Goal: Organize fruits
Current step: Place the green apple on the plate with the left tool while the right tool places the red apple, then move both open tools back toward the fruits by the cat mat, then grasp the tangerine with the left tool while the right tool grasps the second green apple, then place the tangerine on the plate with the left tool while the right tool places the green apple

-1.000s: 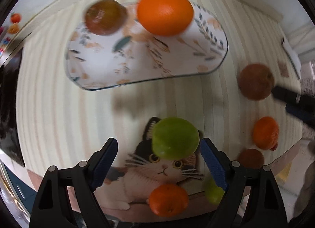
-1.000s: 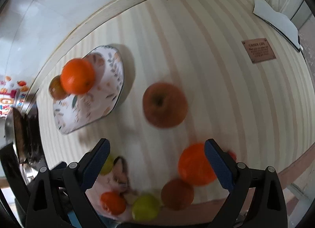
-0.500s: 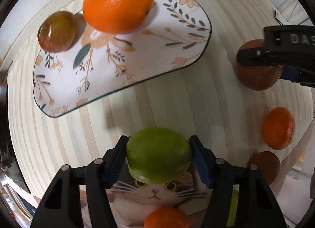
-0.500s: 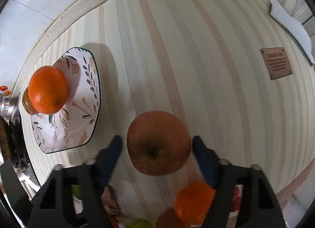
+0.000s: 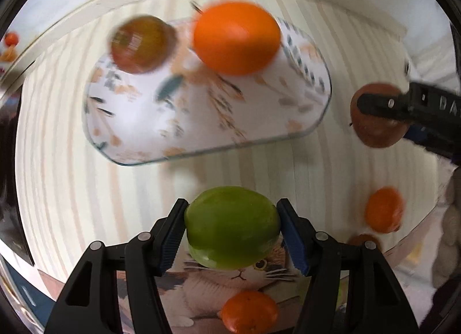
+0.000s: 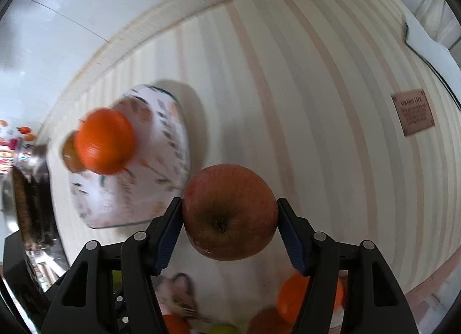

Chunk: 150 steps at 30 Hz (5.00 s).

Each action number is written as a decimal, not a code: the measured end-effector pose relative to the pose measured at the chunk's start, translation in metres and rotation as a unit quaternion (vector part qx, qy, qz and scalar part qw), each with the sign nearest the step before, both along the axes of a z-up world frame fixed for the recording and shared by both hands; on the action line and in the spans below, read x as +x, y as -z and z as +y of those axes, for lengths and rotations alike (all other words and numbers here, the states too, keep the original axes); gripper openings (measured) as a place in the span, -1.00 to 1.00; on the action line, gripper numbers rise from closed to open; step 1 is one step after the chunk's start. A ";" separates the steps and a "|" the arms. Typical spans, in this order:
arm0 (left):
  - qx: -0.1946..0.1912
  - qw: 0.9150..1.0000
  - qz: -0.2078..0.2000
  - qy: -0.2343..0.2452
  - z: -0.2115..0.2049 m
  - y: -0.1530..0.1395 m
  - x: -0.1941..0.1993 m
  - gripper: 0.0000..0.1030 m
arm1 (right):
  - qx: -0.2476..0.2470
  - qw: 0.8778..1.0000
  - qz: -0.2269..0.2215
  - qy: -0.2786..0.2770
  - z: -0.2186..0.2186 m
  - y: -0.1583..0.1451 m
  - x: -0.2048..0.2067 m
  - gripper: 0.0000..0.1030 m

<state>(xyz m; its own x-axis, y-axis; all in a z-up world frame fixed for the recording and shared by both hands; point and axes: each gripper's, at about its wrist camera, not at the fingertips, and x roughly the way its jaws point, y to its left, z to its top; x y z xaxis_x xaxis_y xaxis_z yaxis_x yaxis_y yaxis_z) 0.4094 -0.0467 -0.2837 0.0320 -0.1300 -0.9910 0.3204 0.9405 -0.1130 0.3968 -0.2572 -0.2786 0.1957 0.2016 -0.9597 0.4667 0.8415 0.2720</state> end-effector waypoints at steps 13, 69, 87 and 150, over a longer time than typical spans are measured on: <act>0.033 0.995 -0.036 -0.084 0.054 -0.018 0.095 0.18 | 0.019 1.000 -0.004 -0.016 0.028 0.004 0.097 0.30; 0.006 0.986 -0.132 -0.107 0.068 -0.111 -0.020 0.65 | -0.123 0.976 -0.109 -0.140 0.101 -0.140 -0.043 0.86; -0.008 0.975 -0.196 -0.107 0.067 -0.170 -0.096 0.65 | -0.142 0.961 -0.186 -0.149 0.114 -0.219 -0.119 0.86; 0.044 0.993 0.053 -0.091 0.063 0.032 -0.089 0.17 | 0.111 0.985 0.090 -0.097 0.101 0.041 -0.129 0.15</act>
